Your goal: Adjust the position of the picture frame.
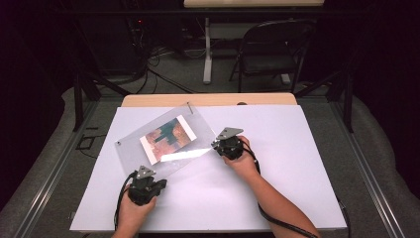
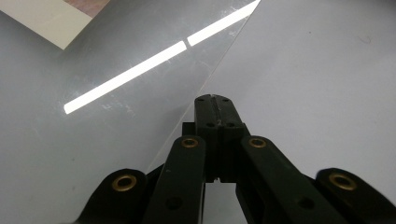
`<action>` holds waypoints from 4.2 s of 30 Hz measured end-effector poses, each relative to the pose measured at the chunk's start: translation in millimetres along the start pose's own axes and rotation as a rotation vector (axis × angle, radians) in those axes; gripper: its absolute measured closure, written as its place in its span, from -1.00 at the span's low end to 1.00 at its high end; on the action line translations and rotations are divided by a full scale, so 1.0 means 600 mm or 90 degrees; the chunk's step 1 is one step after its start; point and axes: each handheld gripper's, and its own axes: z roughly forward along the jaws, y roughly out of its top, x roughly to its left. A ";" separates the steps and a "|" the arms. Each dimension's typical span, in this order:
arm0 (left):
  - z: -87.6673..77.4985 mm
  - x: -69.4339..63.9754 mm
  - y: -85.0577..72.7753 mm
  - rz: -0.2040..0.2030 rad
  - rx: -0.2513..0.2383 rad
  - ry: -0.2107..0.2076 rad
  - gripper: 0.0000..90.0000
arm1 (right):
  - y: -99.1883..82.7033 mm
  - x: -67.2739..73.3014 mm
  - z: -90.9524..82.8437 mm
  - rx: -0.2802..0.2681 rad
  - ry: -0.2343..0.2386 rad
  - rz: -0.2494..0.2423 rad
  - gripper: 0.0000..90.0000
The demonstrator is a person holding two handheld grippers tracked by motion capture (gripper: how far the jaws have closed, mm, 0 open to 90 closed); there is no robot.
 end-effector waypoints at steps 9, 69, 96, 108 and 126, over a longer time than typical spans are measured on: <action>0.006 0.001 0.006 -0.021 -0.001 -0.024 1.00 | -0.019 0.006 -0.033 0.011 0.007 -0.025 0.90; 0.164 0.069 0.188 -0.133 0.010 -0.007 1.00 | -0.035 0.213 -0.098 0.021 0.050 0.034 0.89; 0.040 -0.021 0.082 -0.035 -0.062 -0.093 0.22 | -0.102 0.073 -0.239 -0.007 -0.061 0.115 0.24; 0.017 -0.066 0.049 0.019 -0.078 -0.130 0.07 | -0.140 -0.002 -0.276 -0.011 -0.145 0.157 0.16; 0.057 -0.126 0.046 0.067 -0.041 -0.168 0.32 | -0.157 -0.044 -0.234 0.025 -0.125 0.169 0.40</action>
